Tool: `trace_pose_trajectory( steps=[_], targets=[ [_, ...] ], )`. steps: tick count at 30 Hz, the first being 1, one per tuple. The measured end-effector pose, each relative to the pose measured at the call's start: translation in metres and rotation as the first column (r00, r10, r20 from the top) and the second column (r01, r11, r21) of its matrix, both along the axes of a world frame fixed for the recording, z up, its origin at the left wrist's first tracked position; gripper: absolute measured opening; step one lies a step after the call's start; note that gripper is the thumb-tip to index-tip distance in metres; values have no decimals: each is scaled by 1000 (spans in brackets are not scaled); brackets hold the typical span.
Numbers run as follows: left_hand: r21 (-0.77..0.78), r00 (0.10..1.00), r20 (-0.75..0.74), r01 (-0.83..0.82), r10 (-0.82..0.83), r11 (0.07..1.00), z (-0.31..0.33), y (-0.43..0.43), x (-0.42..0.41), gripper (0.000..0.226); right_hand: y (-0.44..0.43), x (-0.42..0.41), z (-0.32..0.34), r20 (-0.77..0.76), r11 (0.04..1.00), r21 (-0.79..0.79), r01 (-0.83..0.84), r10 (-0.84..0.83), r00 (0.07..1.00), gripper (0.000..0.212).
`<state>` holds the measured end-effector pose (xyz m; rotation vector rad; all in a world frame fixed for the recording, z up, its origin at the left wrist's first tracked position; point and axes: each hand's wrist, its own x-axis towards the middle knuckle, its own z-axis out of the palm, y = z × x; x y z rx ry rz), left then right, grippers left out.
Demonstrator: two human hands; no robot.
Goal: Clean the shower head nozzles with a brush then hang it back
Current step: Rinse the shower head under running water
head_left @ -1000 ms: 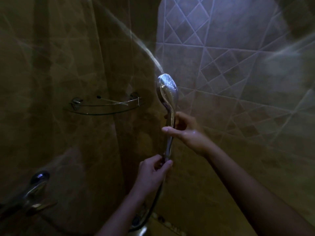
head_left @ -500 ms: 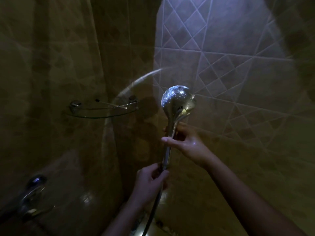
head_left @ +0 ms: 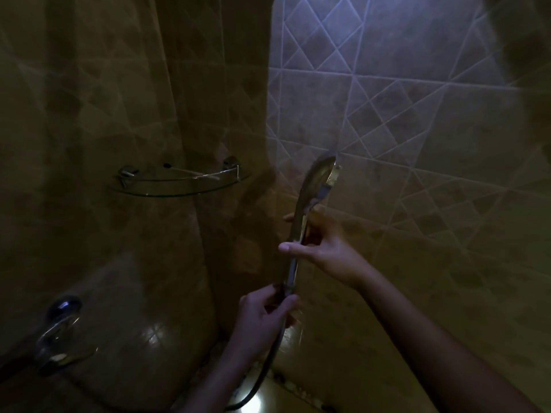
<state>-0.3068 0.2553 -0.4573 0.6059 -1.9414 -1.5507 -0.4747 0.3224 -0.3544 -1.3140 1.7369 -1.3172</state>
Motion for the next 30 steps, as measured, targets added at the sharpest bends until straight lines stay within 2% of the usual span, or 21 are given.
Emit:
trace_pose_trajectory(
  steps=[2,6,9,11,15,16,18,21,24,30],
  targets=[
    [8,1000,-8,1,-1,1000,-2,-1,0,8,4,-1,-1,30,999,8,-38,38,999,45],
    [4,999,-9,35,-35,999,-7,0,-1,8,10,-7,-4,203,990,17,-142,136,970,44],
    [27,999,-20,27,-27,999,-11,4,-2,8,9,-6,-8,135,998,10,-61,59,989,37],
    [33,999,-8,32,-32,999,-15,6,-3,15,9,-4,-11,56,999,42,21,-23,998,34],
    [52,999,2,36,-36,998,-25,12,-8,10,9,2,-24,-17,994,19,106,-105,994,52],
    [50,999,4,33,-33,998,-26,14,-9,13,10,3,-27,-7,994,11,111,-111,994,50],
    [61,1000,2,23,-23,998,-28,16,-11,20,13,2,-30,42,996,-7,85,-85,996,35],
    [70,1000,-1,27,-27,997,-30,17,-13,22,16,-5,-32,221,998,-66,7,8,975,23],
    [94,1000,-7,20,-19,995,-31,19,-16,21,20,-10,-35,367,996,-91,-1,34,929,43],
    [104,998,14,57,-59,993,-32,24,-18,22,21,-10,-45,238,987,-39,156,-142,961,57]
  ],
)
